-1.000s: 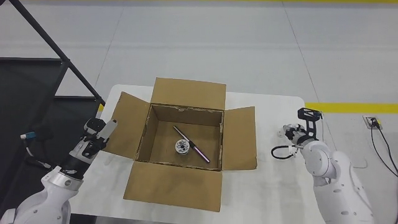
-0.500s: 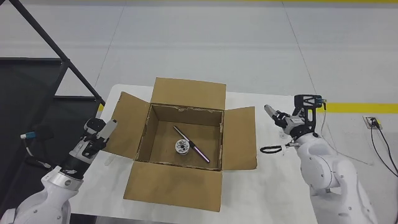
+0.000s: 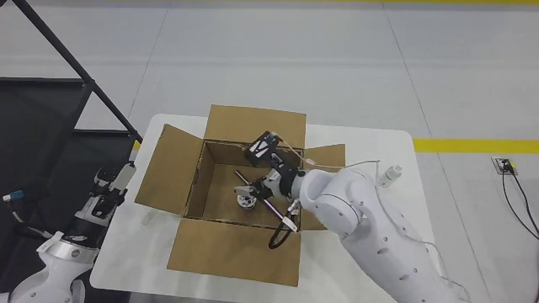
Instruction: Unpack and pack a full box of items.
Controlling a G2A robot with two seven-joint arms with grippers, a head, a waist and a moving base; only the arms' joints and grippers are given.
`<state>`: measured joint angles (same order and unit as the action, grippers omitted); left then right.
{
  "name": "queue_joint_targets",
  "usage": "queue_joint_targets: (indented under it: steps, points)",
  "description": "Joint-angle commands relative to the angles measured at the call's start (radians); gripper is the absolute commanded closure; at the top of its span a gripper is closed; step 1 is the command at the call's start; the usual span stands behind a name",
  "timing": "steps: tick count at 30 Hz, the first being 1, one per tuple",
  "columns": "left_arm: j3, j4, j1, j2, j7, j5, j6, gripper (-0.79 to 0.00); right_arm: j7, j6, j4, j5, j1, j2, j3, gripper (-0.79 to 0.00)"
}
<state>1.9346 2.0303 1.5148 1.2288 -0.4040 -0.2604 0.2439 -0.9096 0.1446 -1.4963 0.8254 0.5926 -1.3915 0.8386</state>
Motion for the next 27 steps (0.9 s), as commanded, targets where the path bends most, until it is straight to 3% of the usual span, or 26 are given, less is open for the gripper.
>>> queue_joint_targets:
  steps: [1, 7, 15, 17, 18, 26, 27]
  points:
    - [-0.001, 0.000, 0.000, 0.000, 0.000, -0.001, 0.000, -0.785, -0.013, 0.008, 0.152, -0.063, -0.079, -0.032, -0.082, -0.785]
    - [-0.001, 0.000, 0.000, 0.000, 0.000, -0.001, 0.000, -0.785, 0.044, -0.042, 0.465, -0.092, -0.205, -0.136, -0.261, -0.785]
    - [-0.001, 0.000, 0.000, 0.000, 0.000, -0.001, 0.000, -0.785, 0.096, -0.053, 0.736, -0.121, -0.269, -0.251, -0.374, -0.785]
    - [-0.001, 0.000, 0.000, 0.000, 0.000, -0.001, 0.000, -0.785, 0.109, -0.049, 0.776, -0.131, -0.279, -0.273, -0.383, -0.634]
    - [-0.001, 0.000, 0.000, 0.000, 0.000, -0.001, 0.000, -0.785, 0.114, -0.046, 0.795, -0.131, -0.283, -0.282, -0.387, -0.413]
    - [-0.001, 0.000, 0.000, 0.000, 0.000, -0.001, 0.000, -0.785, 0.142, -0.039, 0.916, -0.131, -0.306, -0.337, -0.399, -0.154]
    - [-0.001, 0.000, 0.000, 0.000, 0.000, -0.001, 0.000, -0.785, 0.148, -0.036, 0.928, -0.133, -0.309, -0.341, -0.397, -0.065]
